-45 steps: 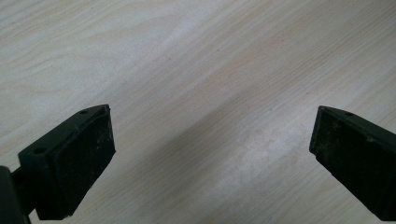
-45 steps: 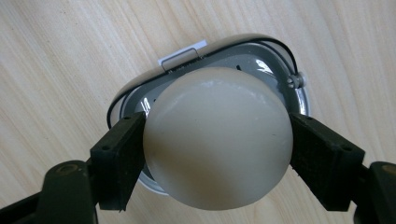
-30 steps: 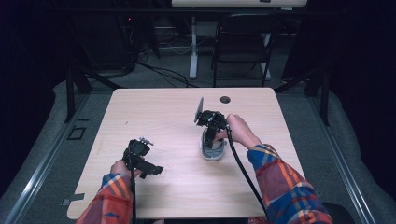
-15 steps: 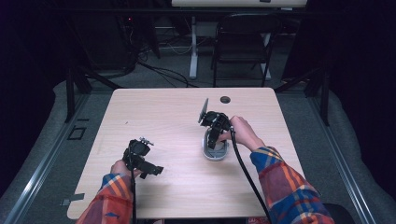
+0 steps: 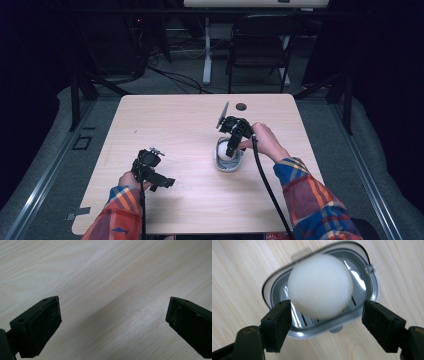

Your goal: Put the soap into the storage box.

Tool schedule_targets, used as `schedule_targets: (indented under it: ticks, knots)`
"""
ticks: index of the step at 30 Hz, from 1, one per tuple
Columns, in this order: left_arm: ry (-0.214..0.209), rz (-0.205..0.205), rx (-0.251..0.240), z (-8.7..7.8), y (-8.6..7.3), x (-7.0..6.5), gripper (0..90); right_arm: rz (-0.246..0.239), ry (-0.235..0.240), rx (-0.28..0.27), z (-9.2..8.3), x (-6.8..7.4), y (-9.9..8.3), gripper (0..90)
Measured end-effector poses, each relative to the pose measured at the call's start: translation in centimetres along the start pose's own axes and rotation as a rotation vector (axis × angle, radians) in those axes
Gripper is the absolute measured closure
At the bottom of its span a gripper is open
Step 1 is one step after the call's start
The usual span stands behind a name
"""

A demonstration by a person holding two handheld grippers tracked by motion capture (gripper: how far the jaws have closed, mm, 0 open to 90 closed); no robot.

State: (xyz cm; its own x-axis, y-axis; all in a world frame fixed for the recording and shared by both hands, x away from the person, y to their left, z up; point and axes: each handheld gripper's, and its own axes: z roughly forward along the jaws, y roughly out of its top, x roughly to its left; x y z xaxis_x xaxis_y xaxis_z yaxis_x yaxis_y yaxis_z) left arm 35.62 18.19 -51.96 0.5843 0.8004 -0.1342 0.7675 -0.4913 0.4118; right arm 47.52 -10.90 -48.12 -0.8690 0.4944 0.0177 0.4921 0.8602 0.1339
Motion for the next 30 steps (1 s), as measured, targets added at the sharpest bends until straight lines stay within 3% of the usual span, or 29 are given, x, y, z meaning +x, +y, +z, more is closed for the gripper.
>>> schedule_targets:
  ticks: [15, 30]
  knots:
    - [0.0, -0.001, -0.001, 0.0, 0.0, 0.0, 0.0, 0.009, -0.036, -0.023, -2.7, 0.3, -3.2, 19.8]
    - [-0.001, -0.001, -0.001, 0.0, 0.0, 0.0, 0.0, 0.038, -0.066, -0.039, -3.8, 0.4, -7.3, 13.4]
